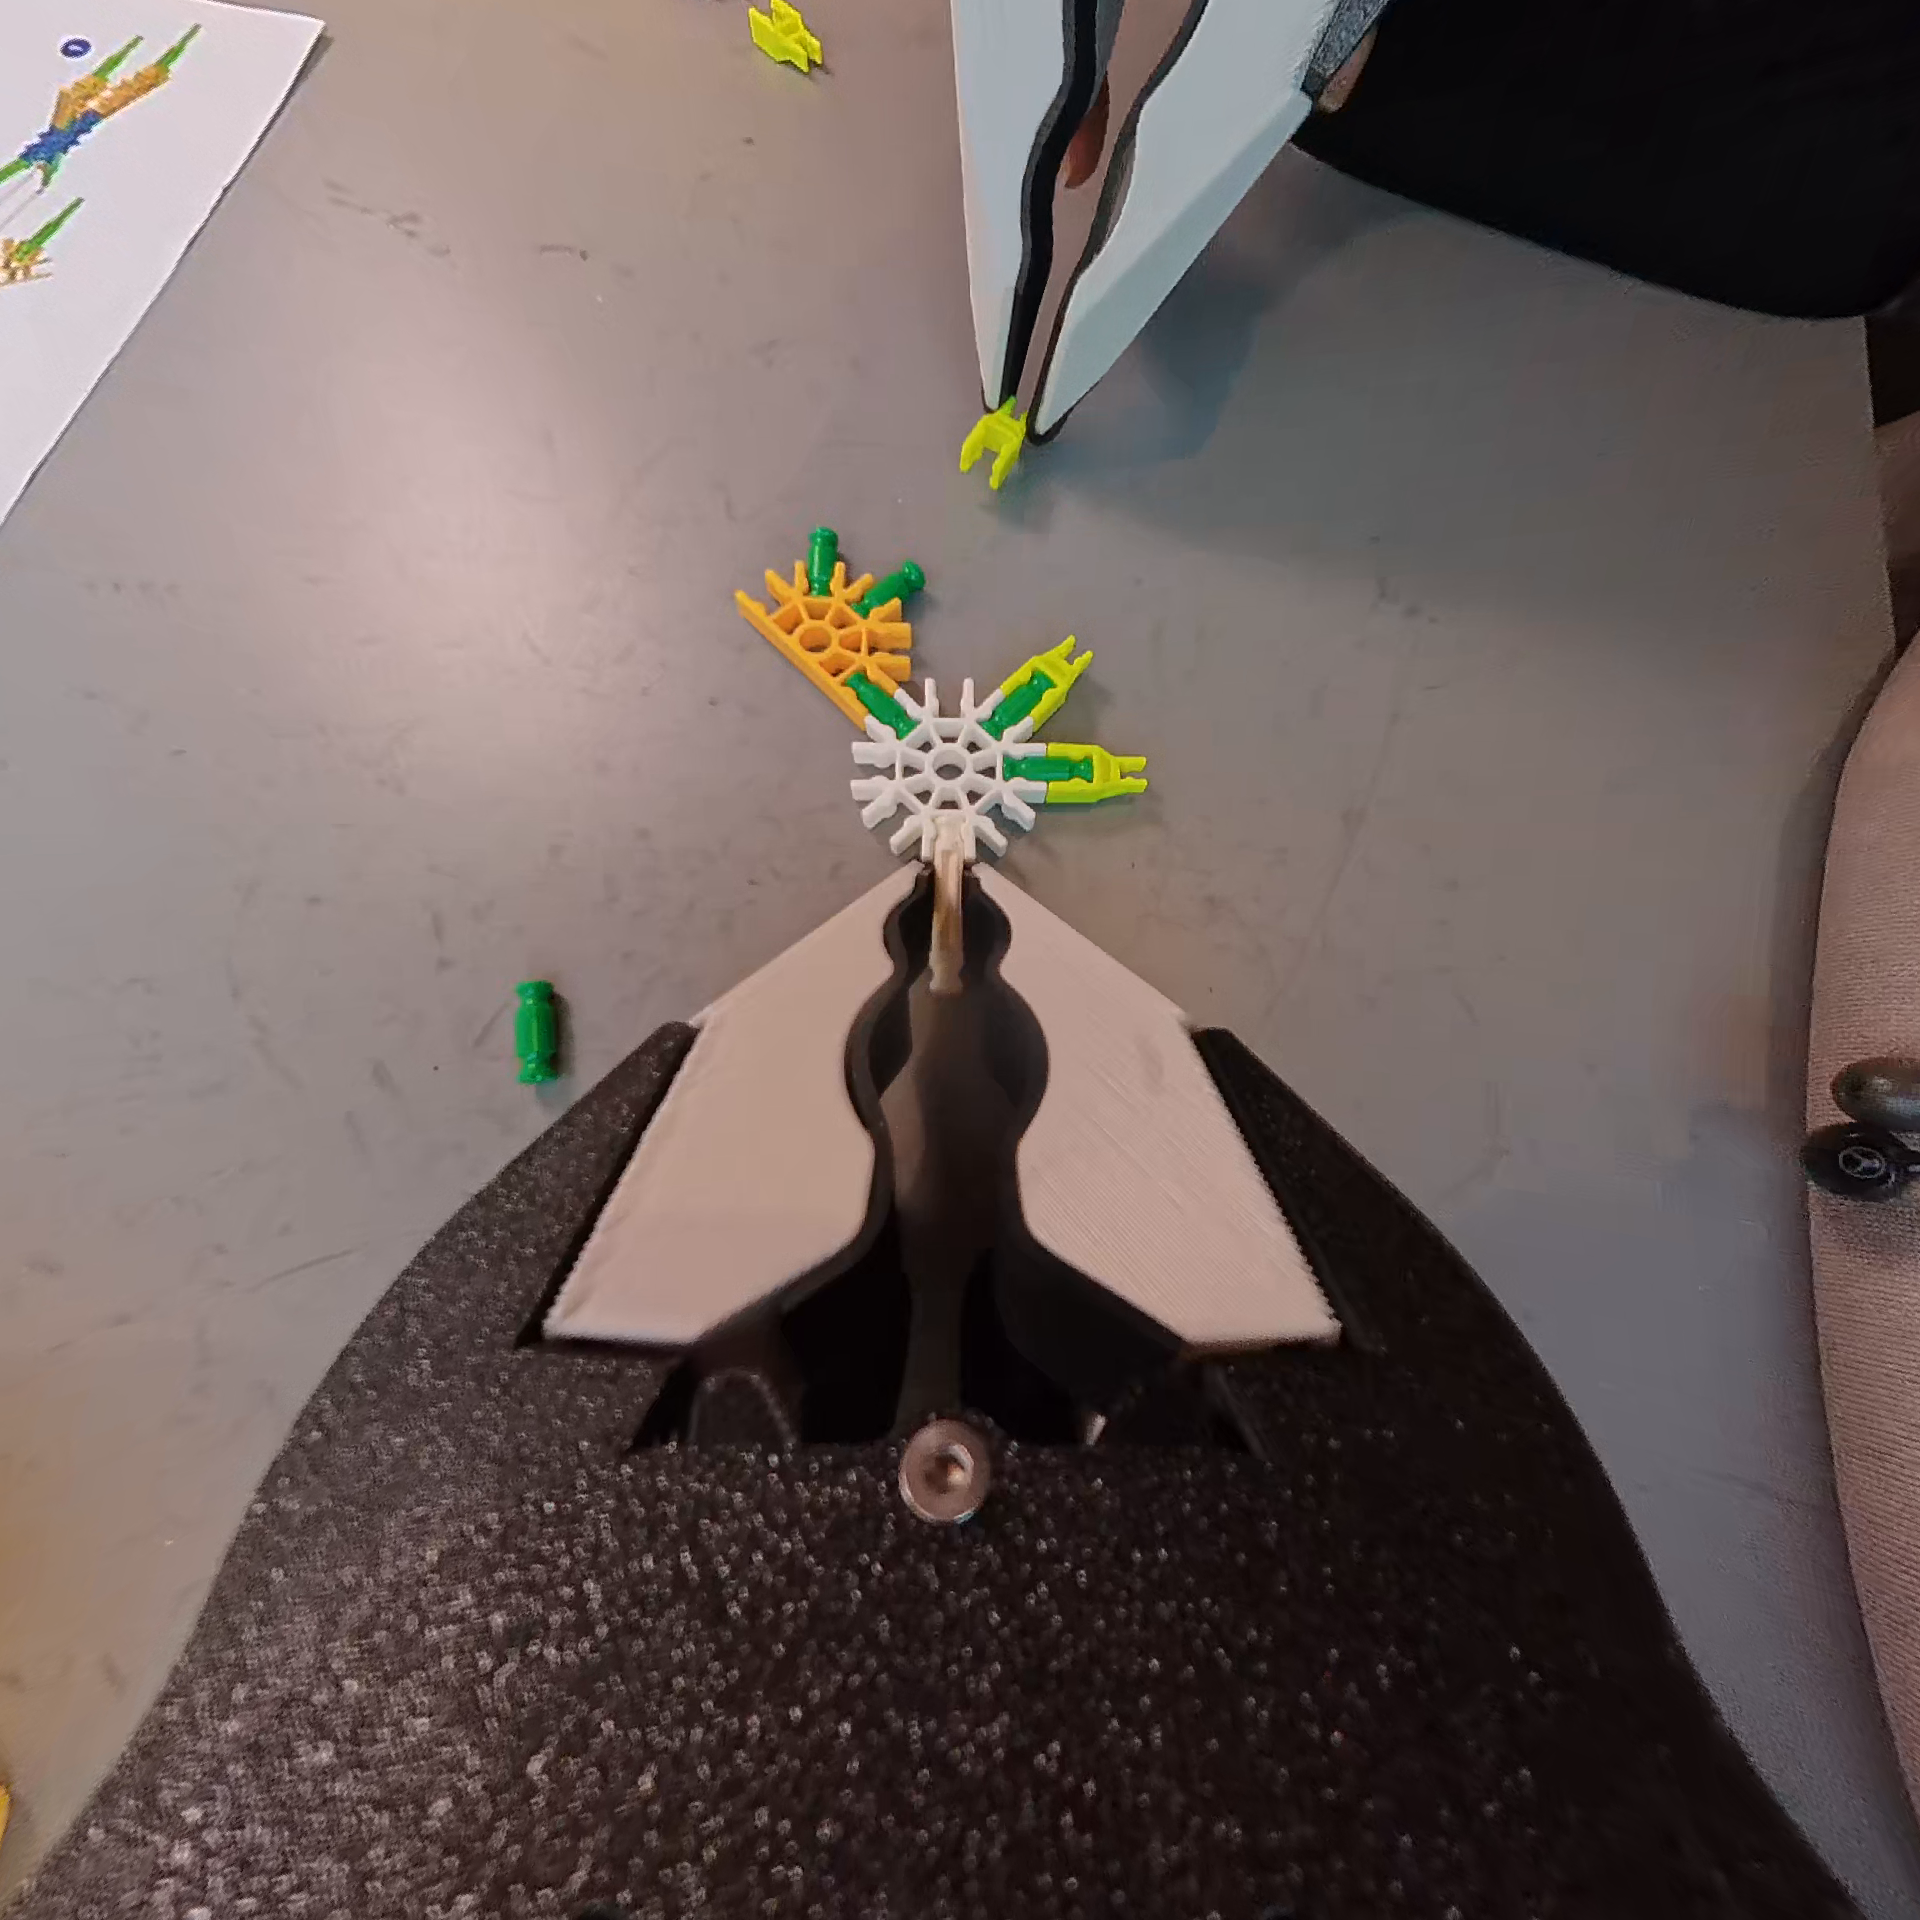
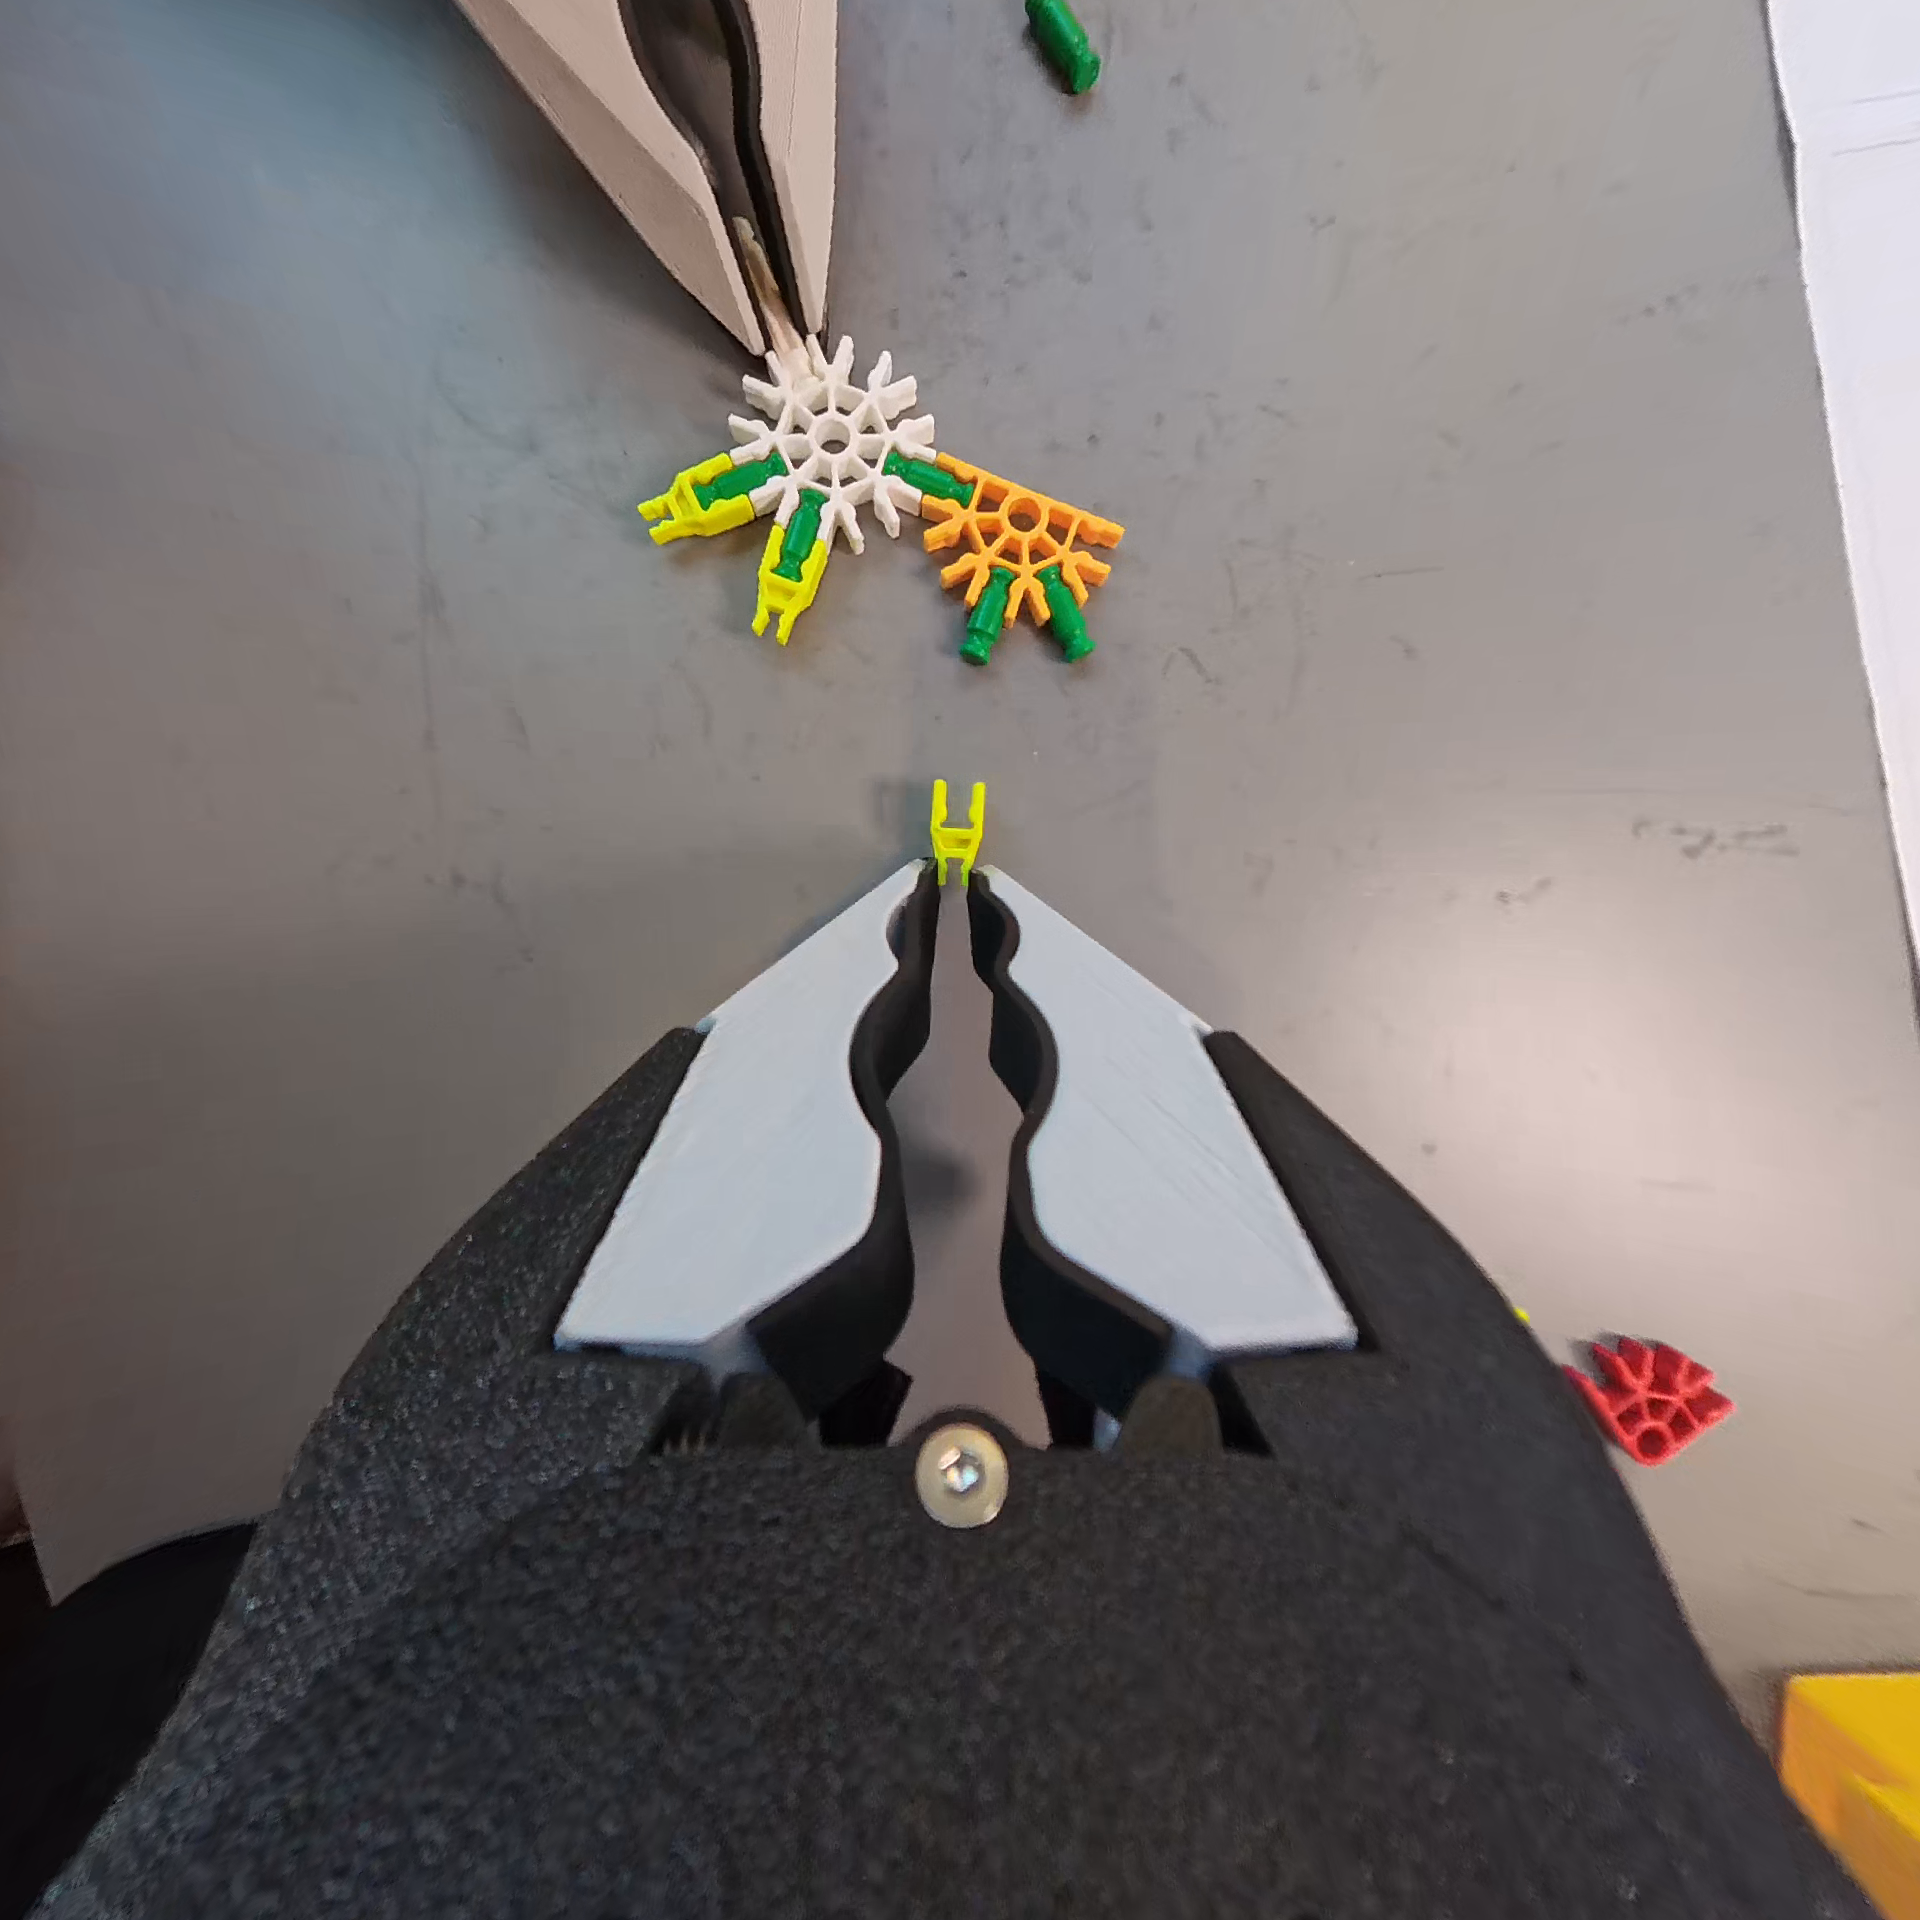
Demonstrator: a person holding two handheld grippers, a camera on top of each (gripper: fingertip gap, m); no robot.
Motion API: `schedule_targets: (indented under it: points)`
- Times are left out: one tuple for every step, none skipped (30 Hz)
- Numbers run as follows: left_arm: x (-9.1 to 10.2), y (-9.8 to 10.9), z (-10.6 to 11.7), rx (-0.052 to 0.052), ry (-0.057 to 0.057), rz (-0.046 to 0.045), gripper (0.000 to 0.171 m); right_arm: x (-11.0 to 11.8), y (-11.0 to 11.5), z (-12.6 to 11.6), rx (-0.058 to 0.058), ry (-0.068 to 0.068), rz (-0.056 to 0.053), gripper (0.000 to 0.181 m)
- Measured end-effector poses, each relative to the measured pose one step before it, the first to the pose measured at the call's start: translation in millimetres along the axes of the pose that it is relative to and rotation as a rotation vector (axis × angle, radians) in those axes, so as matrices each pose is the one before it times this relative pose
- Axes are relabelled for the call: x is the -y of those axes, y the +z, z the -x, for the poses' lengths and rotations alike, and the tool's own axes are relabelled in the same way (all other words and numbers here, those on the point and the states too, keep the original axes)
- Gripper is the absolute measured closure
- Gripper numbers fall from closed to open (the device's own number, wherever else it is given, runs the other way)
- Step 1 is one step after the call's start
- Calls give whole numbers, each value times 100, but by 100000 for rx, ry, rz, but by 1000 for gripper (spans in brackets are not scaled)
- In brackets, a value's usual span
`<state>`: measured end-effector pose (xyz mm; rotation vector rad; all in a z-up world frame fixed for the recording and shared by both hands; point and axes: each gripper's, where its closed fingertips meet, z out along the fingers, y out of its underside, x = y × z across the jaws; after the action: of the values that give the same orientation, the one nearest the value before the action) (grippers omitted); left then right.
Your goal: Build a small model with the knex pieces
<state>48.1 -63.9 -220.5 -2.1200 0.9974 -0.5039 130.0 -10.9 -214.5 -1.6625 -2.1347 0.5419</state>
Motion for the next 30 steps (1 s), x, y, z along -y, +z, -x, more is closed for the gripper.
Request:
schedule_targets:
  points:
    - [-10,-11,-14,0,331,-19,166,274,-74,163,672,1751,-1242,177]
    - [-11,-11,-16,22,260,-7,166,266,19,52,110,1416,-475,177]
    - [5,-3,-28,-25,450,42,166,222,120,76,302,859,121,177]
    - [33,-12,8,246,546,-85,166,151,203,76,431,766,728,177]
    - [100,-29,32,381,253,-421,167,108,249,19,165,566,1058,177]
    - [182,-47,10,138,59,-816,167,174,239,144,875,-212,445,177]
    - [243,-101,-1,101,-15,-1147,167,159,244,137,924,301,720,177]
    - [279,-151,1,46,19,-1433,167,128,226,-36,-1,566,944,177]
    - [307,-170,-34,-82,41,-1617,167,201,189,-9,89,23,338,177]
    - [261,-171,-48,-259,-128,-1347,167,224,152,72,402,5,58,177]
    - [134,-97,-91,-659,-205,-654,167,166,167,49,270,259,365,177]
    - [-10,-24,-65,-434,-225,67,167,77,164,35,-83,-266,508,176]
    - [-82,17,-5,-21,120,366,166,94,30,-63,-637,-805,12,176]
    - [-74,37,-45,-171,202,446,167,45,-80,-277,-1756,-136,27,174]
    - [-32,53,-75,-270,58,235,167,120,-178,-206,-1036,248,-670,170]
    - [-67,58,-71,-263,-19,402,166,232,-249,-49,111,825,-1489,169]
    - [-98,75,-27,6,-1,639,166,296,-267,79,709,1157,-1786,169]
    - [-77,67,-4,173,148,456,167,284,-204,104,613,1064,-1516,171]
    - [-15,19,-13,100,-37,185,166,210,-110,47,123,657,-908,173]
    - [34,5,-58,-197,-249,-62,167,148,-10,-21,-532,-22,-507,175]
    - [40,-15,-42,-153,-361,-149,167,70,70,-24,-555,-285,40,177]
    - [38,-22,-24,-56,-209,-46,167,15,128,-47,-294,282,484,177]
    - [17,-18,-27,117,-9,63,166,42,151,-39,-7,516,210,177]
    - [5,-35,9,474,117,179,166,-25,137,-52,141,714,513,178]
    - [9,-31,-12,460,238,159,166,0,111,-31,217,491,242,177]
    - [13,-22,-42,271,169,194,167,14,69,-19,217,145,82,177]
    - [11,-20,-87,-16,123,92,167,-14,55,-24,16,-107,260,177]
    - [53,-22,-120,-179,97,-122,167,23,17,-43,-130,-385,141,177]
    - [68,-35,-76,51,262,-114,166,-5,15,14,121,-355,321,177]
    - [71,-53,-24,311,123,-155,166,-27,15,79,498,-442,526,177]
